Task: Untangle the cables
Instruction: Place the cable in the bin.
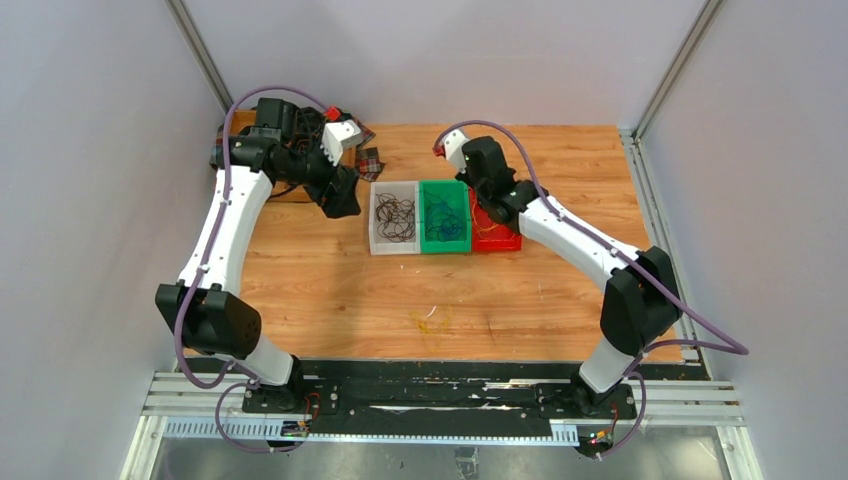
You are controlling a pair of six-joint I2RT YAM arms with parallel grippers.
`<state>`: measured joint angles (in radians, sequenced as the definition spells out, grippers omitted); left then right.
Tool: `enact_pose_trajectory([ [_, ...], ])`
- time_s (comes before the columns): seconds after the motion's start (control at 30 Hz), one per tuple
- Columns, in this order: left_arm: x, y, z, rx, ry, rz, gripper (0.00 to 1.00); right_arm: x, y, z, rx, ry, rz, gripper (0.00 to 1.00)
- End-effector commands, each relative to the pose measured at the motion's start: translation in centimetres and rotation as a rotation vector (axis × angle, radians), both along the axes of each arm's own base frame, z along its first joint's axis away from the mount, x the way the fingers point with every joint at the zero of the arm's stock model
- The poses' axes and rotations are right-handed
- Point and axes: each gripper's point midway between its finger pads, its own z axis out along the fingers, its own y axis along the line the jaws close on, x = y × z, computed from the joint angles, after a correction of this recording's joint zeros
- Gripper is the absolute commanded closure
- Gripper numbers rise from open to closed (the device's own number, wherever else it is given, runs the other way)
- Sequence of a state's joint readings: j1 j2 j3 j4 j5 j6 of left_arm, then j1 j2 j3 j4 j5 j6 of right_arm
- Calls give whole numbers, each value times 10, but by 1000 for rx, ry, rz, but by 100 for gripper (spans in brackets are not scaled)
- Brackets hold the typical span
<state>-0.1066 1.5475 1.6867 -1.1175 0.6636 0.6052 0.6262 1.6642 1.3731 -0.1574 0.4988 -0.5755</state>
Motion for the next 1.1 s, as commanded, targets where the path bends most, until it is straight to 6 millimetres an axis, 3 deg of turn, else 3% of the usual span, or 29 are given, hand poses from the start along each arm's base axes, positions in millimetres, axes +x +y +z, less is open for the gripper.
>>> enact_pose_trajectory([
  [0.0, -5, 5, 4, 11, -23, -1, 2, -7, 12, -8, 82, 61, -7, 99],
  [0.3, -8, 11, 1, 39, -35, 0, 2, 0, 6, -64, 109, 146, -58, 99],
  [0.43, -9, 12, -1, 45, -33, 1, 2, -5, -10, -96, 99, 199, -111, 99],
  [0.63, -8, 11, -1, 43, -32, 2, 2, -15, -32, -128, 94, 250, -163, 99],
  [0.9, -13, 12, 0, 49, -25, -2, 2, 6, -19, -137, 182, 268, -137, 93],
  [1.07, -15, 14, 4, 58, -39, -2, 2, 26, -14, -124, 225, 238, -137, 95],
])
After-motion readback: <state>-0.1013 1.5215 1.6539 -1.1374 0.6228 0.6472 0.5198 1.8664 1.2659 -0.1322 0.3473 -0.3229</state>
